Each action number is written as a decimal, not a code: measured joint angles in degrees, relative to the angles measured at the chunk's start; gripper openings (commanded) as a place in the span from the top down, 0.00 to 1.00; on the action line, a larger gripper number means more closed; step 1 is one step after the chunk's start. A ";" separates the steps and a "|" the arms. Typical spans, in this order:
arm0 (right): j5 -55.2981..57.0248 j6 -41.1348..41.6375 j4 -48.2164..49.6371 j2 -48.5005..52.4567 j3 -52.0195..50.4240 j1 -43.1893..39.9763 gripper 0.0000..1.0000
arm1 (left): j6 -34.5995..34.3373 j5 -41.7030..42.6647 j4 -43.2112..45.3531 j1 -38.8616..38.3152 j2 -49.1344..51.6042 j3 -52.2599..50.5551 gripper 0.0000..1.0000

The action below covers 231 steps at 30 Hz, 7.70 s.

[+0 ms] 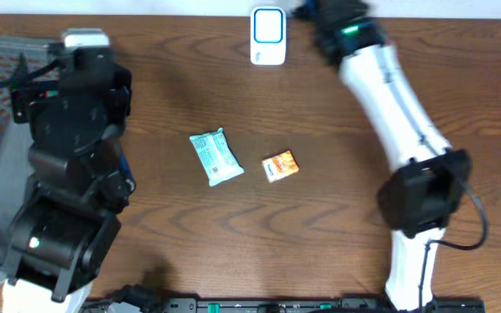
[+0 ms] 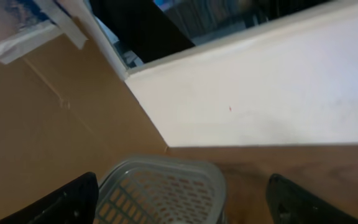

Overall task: Scan the item barcode
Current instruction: 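Carry the chocolate bar to the table's right edge and release it, then lower the right gripper and grasp the small orange box, then lift the orange box to the scanner and hold it there, then carry the orange box right and drop it beside the chocolate bar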

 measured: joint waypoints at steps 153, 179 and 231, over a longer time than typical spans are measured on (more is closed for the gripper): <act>-33.09 50.77 55.80 24.85 -1.11 7.28 0.47 | -8.59 15.69 -1.55 0.00 0.44 -0.02 0.14; -33.48 51.23 19.93 10.34 1.18 6.73 0.53 | -5.42 15.72 -1.14 0.00 -0.76 -0.02 0.14; -72.00 49.86 -20.68 -10.75 11.47 -16.22 0.01 | -3.91 27.47 2.32 0.00 -3.41 -0.02 0.14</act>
